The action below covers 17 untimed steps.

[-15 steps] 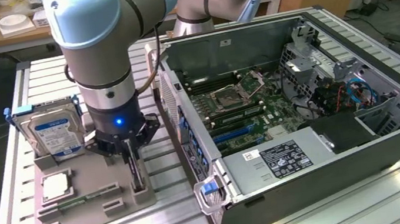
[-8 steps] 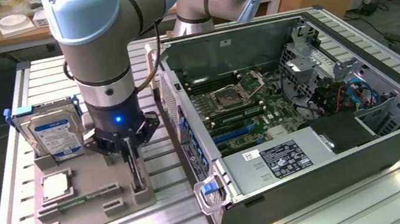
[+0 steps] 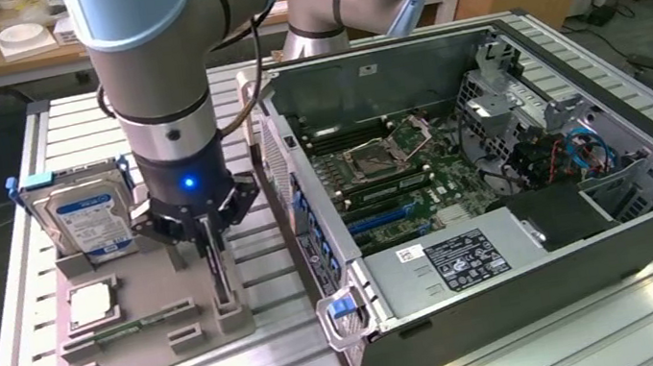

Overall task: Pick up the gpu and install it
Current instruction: 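Pick up the gpu and move the gpu toward the slot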

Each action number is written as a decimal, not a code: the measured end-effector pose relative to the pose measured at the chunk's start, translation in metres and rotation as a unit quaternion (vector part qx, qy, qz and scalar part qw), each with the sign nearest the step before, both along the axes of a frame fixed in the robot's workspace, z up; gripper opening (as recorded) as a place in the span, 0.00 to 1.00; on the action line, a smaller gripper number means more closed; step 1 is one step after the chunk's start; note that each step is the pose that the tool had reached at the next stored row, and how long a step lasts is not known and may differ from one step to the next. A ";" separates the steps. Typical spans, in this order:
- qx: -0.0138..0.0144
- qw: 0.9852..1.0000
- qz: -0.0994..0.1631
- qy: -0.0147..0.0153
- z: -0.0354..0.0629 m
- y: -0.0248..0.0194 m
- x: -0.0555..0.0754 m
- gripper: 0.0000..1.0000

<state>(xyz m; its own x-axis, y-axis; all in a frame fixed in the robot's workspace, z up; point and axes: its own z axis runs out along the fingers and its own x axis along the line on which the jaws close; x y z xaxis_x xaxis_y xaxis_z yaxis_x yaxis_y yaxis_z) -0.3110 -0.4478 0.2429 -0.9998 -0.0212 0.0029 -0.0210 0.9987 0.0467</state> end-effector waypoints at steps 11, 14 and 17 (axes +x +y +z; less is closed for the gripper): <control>0.000 1.000 0.000 0.000 0.0270 0.0000 0.000 0.27; 0.000 1.000 0.000 0.000 0.0356 0.0000 0.000 0.27; 0.000 1.000 0.000 0.000 0.0465 0.0000 0.000 0.27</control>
